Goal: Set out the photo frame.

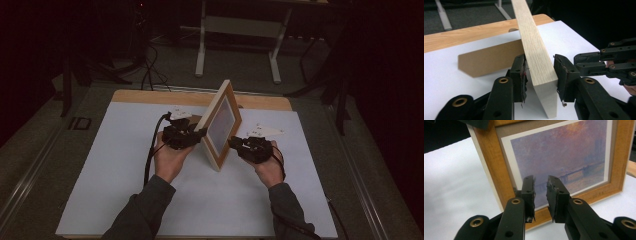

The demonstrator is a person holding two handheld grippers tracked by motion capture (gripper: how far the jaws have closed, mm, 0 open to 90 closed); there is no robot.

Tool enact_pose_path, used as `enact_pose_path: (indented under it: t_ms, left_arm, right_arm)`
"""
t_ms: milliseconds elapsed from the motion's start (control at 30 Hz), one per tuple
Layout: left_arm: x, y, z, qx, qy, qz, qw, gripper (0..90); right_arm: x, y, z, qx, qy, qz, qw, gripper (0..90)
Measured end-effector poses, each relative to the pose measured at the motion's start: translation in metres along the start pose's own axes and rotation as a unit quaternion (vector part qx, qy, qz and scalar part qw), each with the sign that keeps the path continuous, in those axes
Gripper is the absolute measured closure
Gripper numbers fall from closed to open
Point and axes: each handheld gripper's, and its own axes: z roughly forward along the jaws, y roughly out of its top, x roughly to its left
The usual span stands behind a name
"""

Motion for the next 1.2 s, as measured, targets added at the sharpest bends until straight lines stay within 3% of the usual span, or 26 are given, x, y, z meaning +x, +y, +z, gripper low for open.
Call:
enact_pose_path:
  t_ms: [100,167,500,633,767,800,900,1000,1067,1200]
  left_arm:
    - [0.005,0.001,-0.002,-0.001,-0.008,-0.005,1.0000,68.8]
    - [0.013,0.001,-0.004,0.000,-0.031,-0.009,0.9995,70.9]
    - [0.032,0.005,-0.008,0.020,-0.072,0.008,0.9972,71.3]
    - [0.042,0.007,-0.009,0.035,-0.103,0.017,0.9939,71.5]
    - [0.046,0.010,-0.009,0.044,-0.118,0.029,0.9917,71.4]
    - [0.048,0.011,-0.009,0.047,-0.131,0.033,0.9897,71.5]
    - [0.052,0.010,-0.008,0.046,-0.146,0.036,0.9875,71.7]
    - [0.051,0.008,-0.009,0.036,-0.140,0.038,0.9888,71.3]
    - [0.046,0.005,-0.010,0.026,-0.117,0.043,0.9919,69.3]
    - [0.037,-0.007,-0.010,0.010,-0.088,0.040,0.9953,61.8]
  right_arm:
    - [0.000,0.000,0.000,0.001,0.000,0.000,1.0000,75.7]
    - [-0.001,0.000,0.000,0.000,-0.001,0.000,1.0000,75.7]
    - [-0.001,0.000,-0.002,-0.001,-0.004,0.001,1.0000,75.7]
    - [-0.002,0.000,-0.002,-0.001,-0.004,0.002,1.0000,75.8]
    - [-0.003,-0.001,-0.001,0.000,-0.004,0.001,1.0000,75.8]
    - [-0.003,-0.001,-0.001,0.001,-0.004,0.002,1.0000,75.8]
    - [-0.002,-0.001,0.000,0.002,-0.005,0.002,1.0000,75.7]
    - [-0.002,0.001,0.000,0.003,-0.007,-0.002,1.0000,75.6]
    - [-0.003,0.001,-0.001,0.003,-0.008,0.000,1.0000,75.5]
    - [-0.008,0.001,-0.002,0.002,-0.017,0.005,0.9998,74.7]
